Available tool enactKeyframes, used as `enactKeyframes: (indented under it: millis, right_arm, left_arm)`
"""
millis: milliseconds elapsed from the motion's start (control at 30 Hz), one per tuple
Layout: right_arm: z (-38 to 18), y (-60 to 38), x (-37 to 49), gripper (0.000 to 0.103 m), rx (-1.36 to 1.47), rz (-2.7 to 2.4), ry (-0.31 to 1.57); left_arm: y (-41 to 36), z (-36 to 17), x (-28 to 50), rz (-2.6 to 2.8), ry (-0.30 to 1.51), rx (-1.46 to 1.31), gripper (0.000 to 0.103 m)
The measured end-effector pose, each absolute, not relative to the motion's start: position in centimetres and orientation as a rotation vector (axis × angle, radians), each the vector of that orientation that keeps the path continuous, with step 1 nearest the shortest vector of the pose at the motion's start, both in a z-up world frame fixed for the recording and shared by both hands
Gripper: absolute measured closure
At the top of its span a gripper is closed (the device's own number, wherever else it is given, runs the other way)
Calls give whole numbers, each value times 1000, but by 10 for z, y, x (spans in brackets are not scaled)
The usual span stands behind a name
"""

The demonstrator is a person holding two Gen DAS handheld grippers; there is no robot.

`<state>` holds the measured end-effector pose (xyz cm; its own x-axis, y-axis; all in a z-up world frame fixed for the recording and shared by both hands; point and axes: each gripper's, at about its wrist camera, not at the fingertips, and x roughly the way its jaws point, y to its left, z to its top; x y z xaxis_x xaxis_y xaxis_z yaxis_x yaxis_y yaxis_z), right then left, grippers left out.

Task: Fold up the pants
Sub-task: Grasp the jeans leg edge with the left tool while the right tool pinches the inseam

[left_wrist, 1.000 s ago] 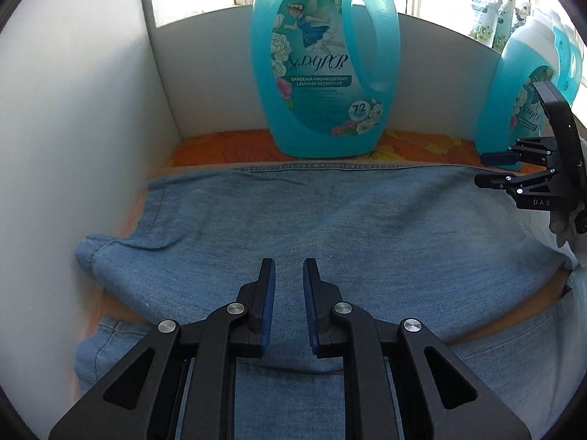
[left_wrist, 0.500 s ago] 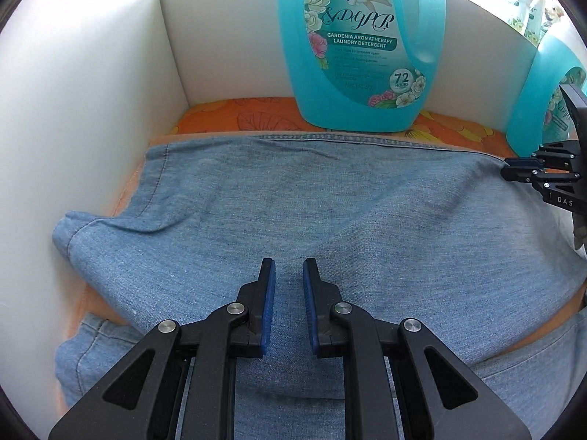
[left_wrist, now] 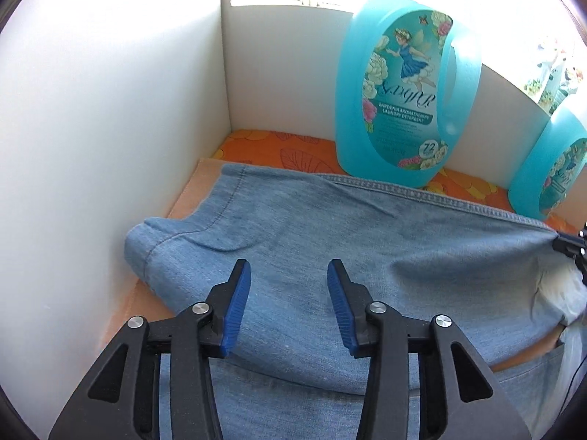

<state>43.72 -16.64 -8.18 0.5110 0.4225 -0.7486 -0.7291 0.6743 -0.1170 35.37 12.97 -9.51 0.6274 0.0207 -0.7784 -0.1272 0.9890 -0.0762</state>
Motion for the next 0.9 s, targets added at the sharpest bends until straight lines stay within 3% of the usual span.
enactKeyframes:
  millis: [400, 467, 700, 900]
  right_arm:
    - [-99, -164, 301, 99, -482, 868, 800]
    - [-108, -164, 293, 99, -497, 871, 815]
    - [-119, -164, 288, 98, -505, 866, 815]
    - [-120, -167, 290, 99, -491, 873, 800]
  left_arm:
    - [108, -85, 398, -10, 996, -226, 56]
    - [87, -94, 409, -44, 1042, -195, 46]
    - [31, -122, 454, 2, 1182, -34, 45]
    - [28, -147, 473, 81, 1245, 2, 45]
